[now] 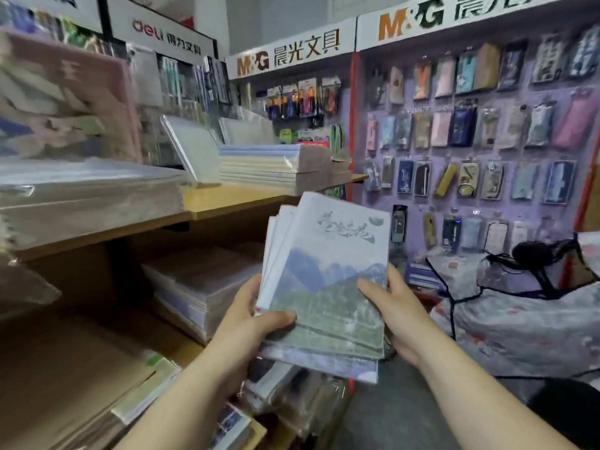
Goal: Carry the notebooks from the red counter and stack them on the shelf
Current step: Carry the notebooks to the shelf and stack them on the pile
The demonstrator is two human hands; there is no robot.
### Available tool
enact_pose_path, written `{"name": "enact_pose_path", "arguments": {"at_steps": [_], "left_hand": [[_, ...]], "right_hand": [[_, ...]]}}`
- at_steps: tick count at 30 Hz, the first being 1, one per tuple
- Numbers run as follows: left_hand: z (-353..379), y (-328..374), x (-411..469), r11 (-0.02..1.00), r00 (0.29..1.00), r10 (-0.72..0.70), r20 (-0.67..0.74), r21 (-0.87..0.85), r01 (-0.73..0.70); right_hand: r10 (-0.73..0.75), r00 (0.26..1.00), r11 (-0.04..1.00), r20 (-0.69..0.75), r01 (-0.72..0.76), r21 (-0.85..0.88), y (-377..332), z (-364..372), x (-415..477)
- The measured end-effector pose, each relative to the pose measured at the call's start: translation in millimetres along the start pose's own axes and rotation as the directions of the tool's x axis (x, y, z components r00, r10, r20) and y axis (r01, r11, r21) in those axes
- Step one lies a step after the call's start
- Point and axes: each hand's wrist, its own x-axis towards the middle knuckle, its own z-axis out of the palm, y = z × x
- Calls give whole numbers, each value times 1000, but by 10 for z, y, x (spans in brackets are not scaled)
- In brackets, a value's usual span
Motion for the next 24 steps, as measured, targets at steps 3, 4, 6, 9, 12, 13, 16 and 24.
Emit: {"name": "enact_pose_path", "arguments": {"at_steps": [3, 4, 6, 9, 12, 13, 16, 24], "left_hand": [[-50, 79, 392, 999, 998, 31, -57, 25, -30], [-60, 104, 503, 998, 995, 42, -87, 41, -38], [-79, 139, 684, 995, 986, 74, -151, 71, -64], [-60, 195, 843, 989, 957, 122, -262, 110, -96], [5, 288, 926, 979, 918, 172, -356, 168, -118], [25, 314, 943, 974, 903, 180, -389, 198, -108], [99, 397, 963, 968, 854, 199, -481, 230, -96], [163, 718, 973, 976, 764, 170, -622, 211, -45]], "right_hand": [[-37, 996, 999, 86, 34, 37, -68, 24, 540], [-46, 992, 998, 116, 41, 48, -77, 34, 711], [-67, 981, 997, 181, 57, 59, -99, 85, 1025], [-103, 951, 993, 291, 82, 84, -126, 181, 1440], [-144, 904, 988, 402, 109, 109, -168, 233, 1798], [-146, 888, 988, 436, 105, 115, -182, 249, 1888], [-149, 822, 987, 549, 91, 132, -240, 324, 2115], [-47, 682, 997, 730, -17, 80, -486, 624, 2353]]}}
